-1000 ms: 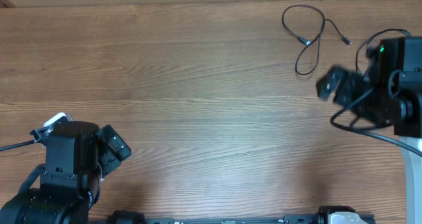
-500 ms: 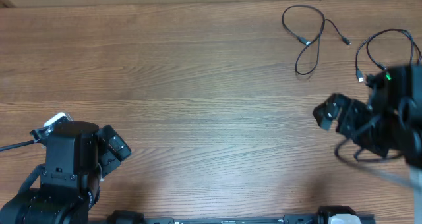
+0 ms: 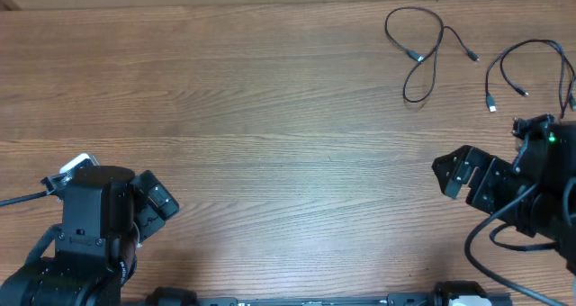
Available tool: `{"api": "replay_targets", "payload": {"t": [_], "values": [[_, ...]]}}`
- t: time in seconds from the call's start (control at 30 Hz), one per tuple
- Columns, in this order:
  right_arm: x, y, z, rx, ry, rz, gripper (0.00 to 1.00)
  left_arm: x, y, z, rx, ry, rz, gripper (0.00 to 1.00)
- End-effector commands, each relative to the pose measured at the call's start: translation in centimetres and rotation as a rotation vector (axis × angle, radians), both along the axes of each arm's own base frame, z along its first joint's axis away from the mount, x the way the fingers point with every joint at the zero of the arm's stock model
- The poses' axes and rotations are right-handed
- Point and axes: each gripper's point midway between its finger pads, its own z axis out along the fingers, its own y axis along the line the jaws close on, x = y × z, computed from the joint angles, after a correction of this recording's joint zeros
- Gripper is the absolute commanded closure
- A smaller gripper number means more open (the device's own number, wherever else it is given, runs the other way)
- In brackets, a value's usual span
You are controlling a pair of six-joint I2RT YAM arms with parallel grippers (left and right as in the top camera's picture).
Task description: Untangle cables
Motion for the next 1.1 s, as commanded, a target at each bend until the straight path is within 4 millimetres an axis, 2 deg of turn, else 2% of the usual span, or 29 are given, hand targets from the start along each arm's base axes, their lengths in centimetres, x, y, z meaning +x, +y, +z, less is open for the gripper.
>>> {"api": "replay_targets", "payload": {"t": [0.0, 1.07], "values": [[-0.01, 0.24, 0.0, 0.008, -0.002, 0.009, 0.0, 0.03, 0.06, 0.4, -0.01, -0.016, 0.014, 0.01], [0.34, 0.25, -0.26, 0.008, 0.014, 0.009, 0.0, 0.03, 0.06, 0.4, -0.01, -0.016, 0.014, 0.0]]}}
